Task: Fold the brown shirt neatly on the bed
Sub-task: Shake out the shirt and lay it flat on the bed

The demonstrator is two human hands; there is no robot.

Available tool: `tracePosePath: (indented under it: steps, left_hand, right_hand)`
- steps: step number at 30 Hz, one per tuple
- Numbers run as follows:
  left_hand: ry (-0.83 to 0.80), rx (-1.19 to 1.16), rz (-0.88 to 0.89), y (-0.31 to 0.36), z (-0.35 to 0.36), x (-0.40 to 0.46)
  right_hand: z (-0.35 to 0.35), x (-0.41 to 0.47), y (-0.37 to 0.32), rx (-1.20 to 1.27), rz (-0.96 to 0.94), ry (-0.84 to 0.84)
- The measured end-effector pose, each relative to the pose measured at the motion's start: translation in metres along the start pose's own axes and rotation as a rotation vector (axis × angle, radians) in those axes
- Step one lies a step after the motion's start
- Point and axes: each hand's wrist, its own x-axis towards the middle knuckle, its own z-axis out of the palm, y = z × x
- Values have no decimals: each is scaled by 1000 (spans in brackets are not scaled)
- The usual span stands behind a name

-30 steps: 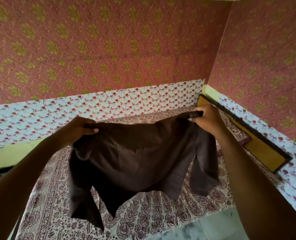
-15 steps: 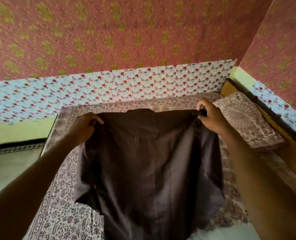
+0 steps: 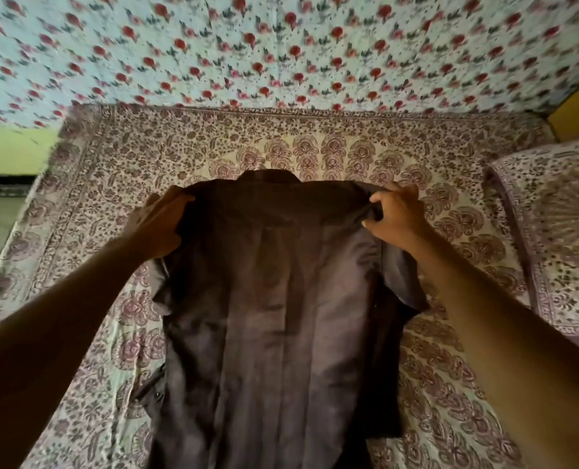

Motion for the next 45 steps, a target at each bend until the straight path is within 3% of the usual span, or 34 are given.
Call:
tracePosePath:
  steps: [9, 17, 20, 22, 24, 27, 30, 33, 36, 38, 40, 45]
  left_hand:
    - [-20, 209, -36, -51, 120, 147]
    - [38, 319, -88, -82, 156, 254]
    - [59, 262, -107, -91, 164, 289]
    - [96, 218, -166, -87, 170, 294]
    - [198, 134, -228, -70, 184, 291]
    - [353, -31, -154, -23, 224, 245]
    - [256, -94, -43, 6, 275, 183]
    - [150, -5, -26, -11, 316, 162]
    - [170, 8, -54, -22, 323, 167]
    - [203, -72, -110, -11, 323, 159]
    - [274, -173, -207, 8, 320, 132]
    - [276, -65, -277, 41, 350, 18]
  right_hand:
    - [129, 153, -3, -161, -14, -158]
    - [186, 287, -12, -234, -67, -135]
    - [196, 324, -15, -279, -35, -132]
    - [200, 321, -23, -293, 4, -41]
    - [217, 305, -38, -256, 20, 162]
    - [262, 240, -74, -138, -44, 342]
    - [316, 166, -106, -42, -241, 201]
    - [349, 136, -85, -137, -310, 99]
    - [350, 150, -42, -203, -50, 204]
    - [343, 156, -34, -124, 152, 247]
    - [340, 141, -54, -88, 201, 299]
    - [380, 8, -91, -85, -251, 98]
